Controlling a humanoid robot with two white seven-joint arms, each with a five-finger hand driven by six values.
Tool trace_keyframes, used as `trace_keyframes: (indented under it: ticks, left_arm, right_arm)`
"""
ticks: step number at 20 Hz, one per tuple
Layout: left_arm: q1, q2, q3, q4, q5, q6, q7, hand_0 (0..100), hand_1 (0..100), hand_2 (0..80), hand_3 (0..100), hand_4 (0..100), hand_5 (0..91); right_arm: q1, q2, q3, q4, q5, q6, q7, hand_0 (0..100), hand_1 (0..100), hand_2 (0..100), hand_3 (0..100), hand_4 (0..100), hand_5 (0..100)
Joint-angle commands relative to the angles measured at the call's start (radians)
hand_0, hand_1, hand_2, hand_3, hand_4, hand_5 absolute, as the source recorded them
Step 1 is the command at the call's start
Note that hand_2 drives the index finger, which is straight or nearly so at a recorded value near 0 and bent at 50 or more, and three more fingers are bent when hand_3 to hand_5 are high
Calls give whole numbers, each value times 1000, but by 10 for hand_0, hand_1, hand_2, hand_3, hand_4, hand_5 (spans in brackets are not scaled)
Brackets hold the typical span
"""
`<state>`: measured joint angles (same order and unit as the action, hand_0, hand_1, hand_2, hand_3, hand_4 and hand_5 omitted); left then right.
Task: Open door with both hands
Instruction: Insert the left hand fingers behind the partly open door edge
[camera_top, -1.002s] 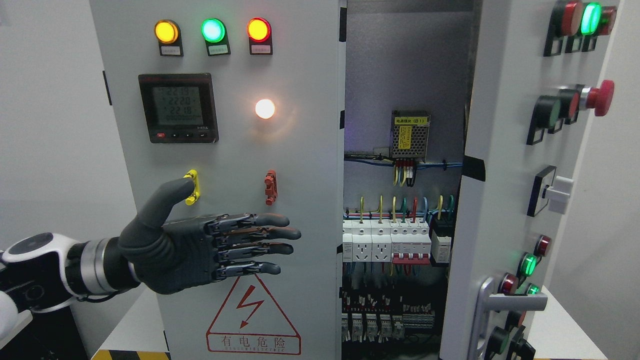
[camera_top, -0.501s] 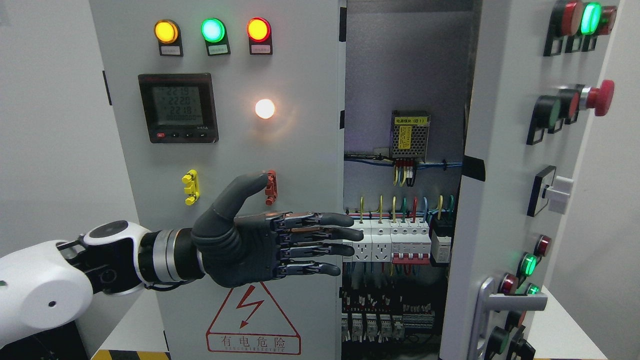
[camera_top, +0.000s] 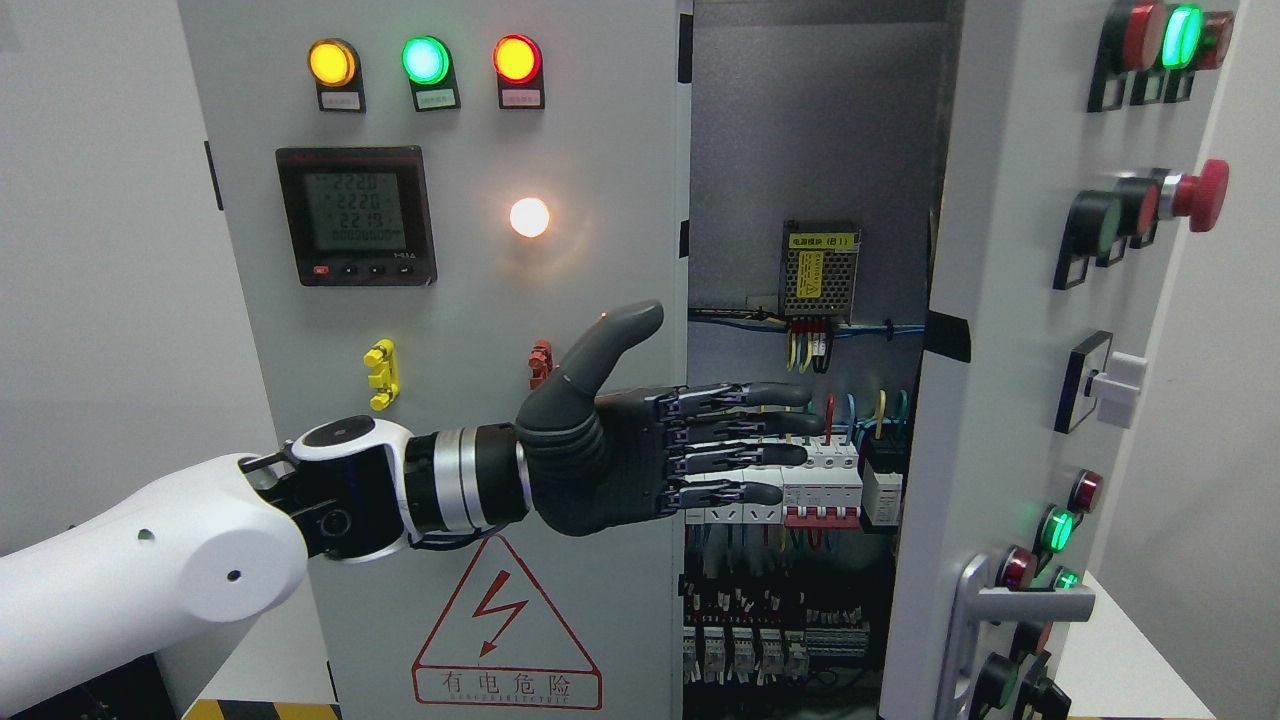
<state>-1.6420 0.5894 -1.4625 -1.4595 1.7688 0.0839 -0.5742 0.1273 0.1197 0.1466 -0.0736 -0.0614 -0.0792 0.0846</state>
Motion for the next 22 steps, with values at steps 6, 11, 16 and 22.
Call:
trace_keyframes:
  ticks: [6, 11, 16, 22]
  left_arm:
    - [39, -253, 245, 41, -75, 45, 45, 0, 0, 0, 0, 0, 0]
    - [28, -284, 245, 42, -75, 45, 59, 0, 0, 0, 0, 0, 0]
    - [19, -315, 231, 44, -77, 40, 68, 0, 0, 0, 0, 0, 0]
    - [13, -352, 179, 33, -98, 36, 149, 0, 0, 0, 0, 0, 0]
  right_arm:
    - [0, 0, 1, 0, 0, -1, 0, 383, 0, 0, 0, 0, 0]
    - [0, 0, 1, 0, 0, -1, 0, 383, 0, 0, 0, 0, 0]
    - [0, 0, 1, 0, 0, -1, 0, 383, 0, 0, 0, 0, 0]
    - [0, 0, 1, 0, 0, -1, 0, 382, 0, 0, 0, 0, 0]
